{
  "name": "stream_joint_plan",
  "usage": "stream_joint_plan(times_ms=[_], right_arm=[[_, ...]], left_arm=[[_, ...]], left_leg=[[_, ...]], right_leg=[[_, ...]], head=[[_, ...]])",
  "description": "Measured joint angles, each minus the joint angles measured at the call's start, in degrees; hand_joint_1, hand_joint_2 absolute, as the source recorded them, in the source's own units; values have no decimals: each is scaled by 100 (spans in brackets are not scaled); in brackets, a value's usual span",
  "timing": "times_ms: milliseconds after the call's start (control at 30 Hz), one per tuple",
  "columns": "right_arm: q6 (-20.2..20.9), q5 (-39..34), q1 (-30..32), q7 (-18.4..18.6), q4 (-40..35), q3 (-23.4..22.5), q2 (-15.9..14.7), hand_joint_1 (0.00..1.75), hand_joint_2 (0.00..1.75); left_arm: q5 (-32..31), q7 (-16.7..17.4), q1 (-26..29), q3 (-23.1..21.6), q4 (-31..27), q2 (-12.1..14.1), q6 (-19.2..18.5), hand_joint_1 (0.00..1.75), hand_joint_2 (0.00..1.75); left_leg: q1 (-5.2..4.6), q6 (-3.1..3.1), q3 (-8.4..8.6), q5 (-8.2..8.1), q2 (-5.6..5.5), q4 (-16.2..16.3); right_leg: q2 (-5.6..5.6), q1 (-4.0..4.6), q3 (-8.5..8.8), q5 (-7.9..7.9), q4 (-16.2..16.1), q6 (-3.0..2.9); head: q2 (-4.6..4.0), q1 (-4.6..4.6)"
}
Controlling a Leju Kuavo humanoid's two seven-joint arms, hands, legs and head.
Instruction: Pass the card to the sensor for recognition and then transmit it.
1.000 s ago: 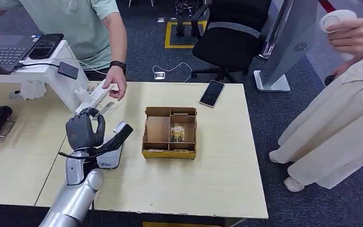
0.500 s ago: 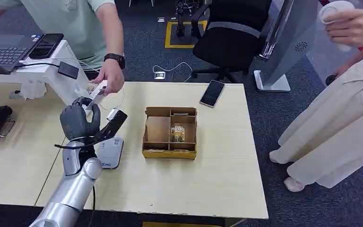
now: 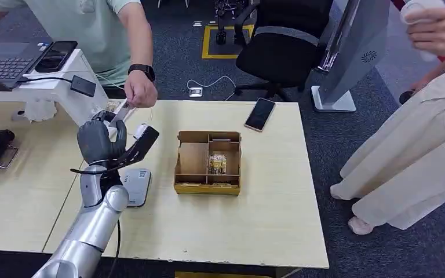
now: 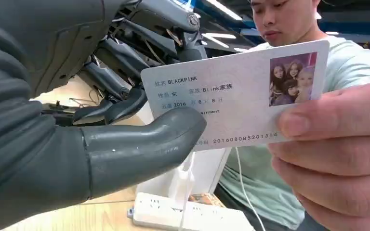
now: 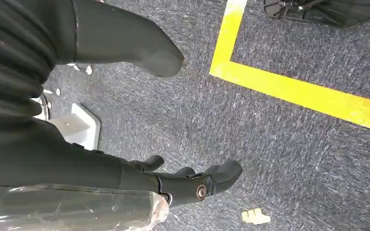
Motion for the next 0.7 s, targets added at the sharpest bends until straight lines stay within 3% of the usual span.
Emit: stream_joint_plan(times_ms=[133, 167, 200, 700], right_arm=[[-2, -4, 1, -4, 0, 0, 0, 0, 175], [-4, -7, 1, -4, 0, 0, 0, 0, 175], [-4, -7, 2, -4, 0, 0, 0, 0, 175], [-4, -20, 6, -46, 2, 0, 0, 0, 175]], left_arm=[[85, -55, 4, -11, -4, -28, -39, 175, 175], [102, -68, 5, -20, -9, -39, -63, 161, 175], [109, -76, 6, -24, -9, -48, -66, 3, 175], [116, -358, 269, -44, -341, -52, 157, 0, 175]], left_leg=[[0, 0, 0, 0, 0, 0], [0, 0, 0, 0, 0, 0], [0, 0, 0, 0, 0, 0], [0, 0, -1, 0, -1, 0]], right_leg=[[0, 0, 0, 0, 0, 0], [0, 0, 0, 0, 0, 0], [0, 0, 0, 0, 0, 0], [-1, 0, 0, 0, 0, 0]], head=[[0, 0], [0, 0], [0, 0], [0, 0]])
